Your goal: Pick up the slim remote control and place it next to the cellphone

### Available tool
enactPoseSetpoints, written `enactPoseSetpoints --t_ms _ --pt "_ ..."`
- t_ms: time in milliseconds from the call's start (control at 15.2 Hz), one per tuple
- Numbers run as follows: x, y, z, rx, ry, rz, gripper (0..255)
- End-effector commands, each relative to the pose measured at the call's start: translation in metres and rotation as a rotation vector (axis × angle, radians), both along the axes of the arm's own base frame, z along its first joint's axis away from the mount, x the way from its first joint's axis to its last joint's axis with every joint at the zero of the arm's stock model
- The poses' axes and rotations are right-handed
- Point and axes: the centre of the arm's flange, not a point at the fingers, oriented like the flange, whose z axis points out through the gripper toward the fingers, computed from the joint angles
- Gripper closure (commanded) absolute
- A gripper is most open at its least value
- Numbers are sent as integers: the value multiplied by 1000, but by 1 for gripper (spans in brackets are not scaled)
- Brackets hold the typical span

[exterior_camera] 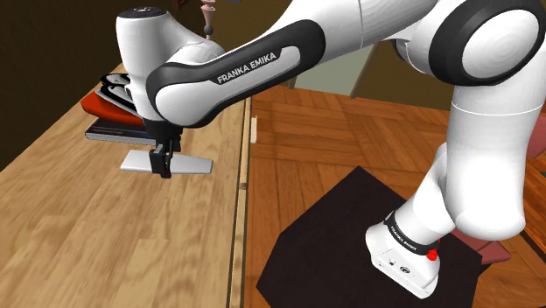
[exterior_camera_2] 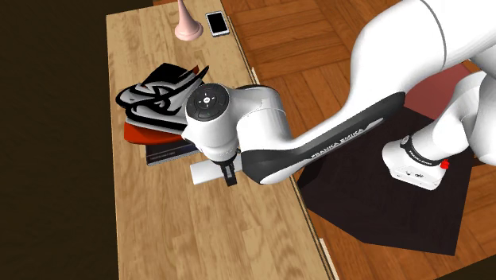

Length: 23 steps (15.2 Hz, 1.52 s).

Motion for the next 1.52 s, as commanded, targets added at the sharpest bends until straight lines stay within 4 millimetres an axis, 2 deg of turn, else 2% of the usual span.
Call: enactPoseSetpoints --t_ms 0,264,330,924,1452 --pt "0 0 0 0 0 0 0" --pt "0 0 0 0 0 0 0" --pt "0 0 0 0 0 0 255" --pt "0 0 0 0 0 0 255" --pt "0 0 42 0 0 0 255"
